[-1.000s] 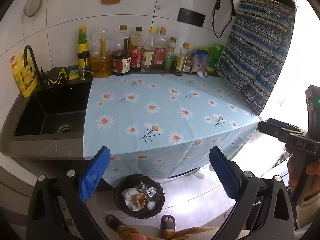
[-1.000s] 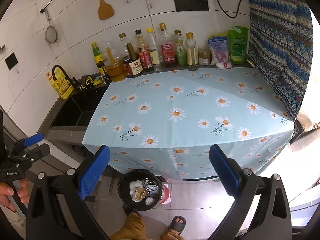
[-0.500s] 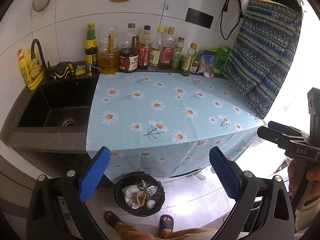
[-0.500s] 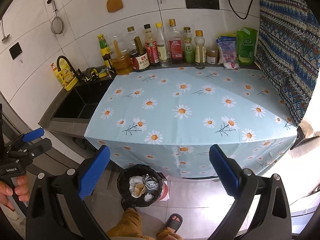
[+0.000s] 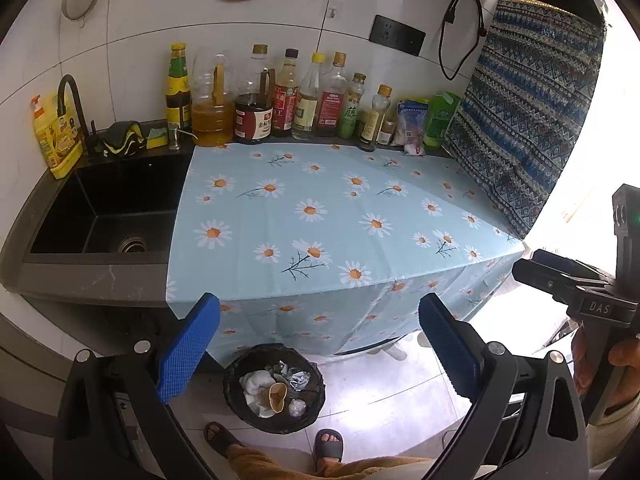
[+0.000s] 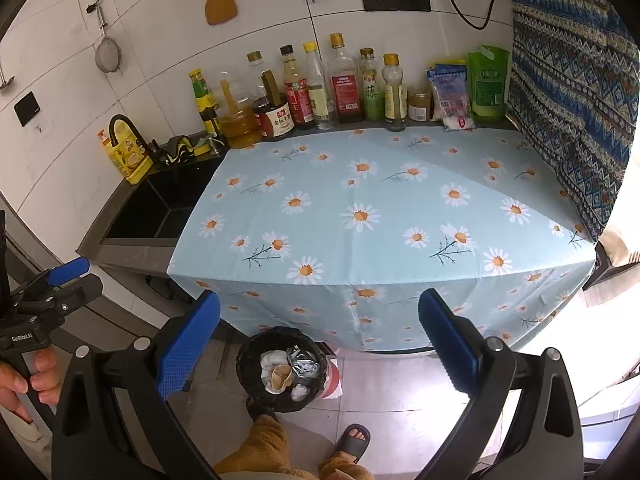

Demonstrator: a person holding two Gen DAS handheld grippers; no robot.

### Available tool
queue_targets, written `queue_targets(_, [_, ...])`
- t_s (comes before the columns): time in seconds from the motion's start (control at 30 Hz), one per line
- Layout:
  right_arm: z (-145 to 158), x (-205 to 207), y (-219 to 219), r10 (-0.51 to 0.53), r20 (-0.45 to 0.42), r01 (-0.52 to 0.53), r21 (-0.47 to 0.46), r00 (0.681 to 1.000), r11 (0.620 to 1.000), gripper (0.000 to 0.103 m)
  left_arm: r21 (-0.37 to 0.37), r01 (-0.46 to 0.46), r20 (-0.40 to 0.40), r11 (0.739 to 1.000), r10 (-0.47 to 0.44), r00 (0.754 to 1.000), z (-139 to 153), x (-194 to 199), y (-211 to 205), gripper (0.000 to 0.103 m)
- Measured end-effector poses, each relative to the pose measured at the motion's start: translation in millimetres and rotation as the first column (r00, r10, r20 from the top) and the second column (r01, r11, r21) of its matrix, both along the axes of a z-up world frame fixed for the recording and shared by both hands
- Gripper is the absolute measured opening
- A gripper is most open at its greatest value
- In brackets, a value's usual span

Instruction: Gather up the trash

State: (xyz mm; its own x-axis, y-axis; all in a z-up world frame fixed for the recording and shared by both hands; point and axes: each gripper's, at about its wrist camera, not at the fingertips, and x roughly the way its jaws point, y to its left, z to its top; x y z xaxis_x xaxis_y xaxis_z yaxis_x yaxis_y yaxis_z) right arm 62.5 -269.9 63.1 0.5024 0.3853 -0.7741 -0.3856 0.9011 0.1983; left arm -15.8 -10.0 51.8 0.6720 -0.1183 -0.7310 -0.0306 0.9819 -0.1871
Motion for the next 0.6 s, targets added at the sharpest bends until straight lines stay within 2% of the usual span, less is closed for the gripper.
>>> queue_targets(0.13, [-2.3,-0.4,-1.1,-0.004,-0.002,0.004,-0.002,1.000,1.000,0.098,0.020,0.015,0.003,1.000,-0.015,1.000,1.2,-0.4,-5.7,0.096])
queue_targets(0.6, [-0.8,-3.4,1.3,0.006,0.000,-0.006,-0.002,1.000,1.000,0.098,0.016,0.009,-0.002,1.000,-0.009,1.000,1.5,-1.7,-8.0,0.096])
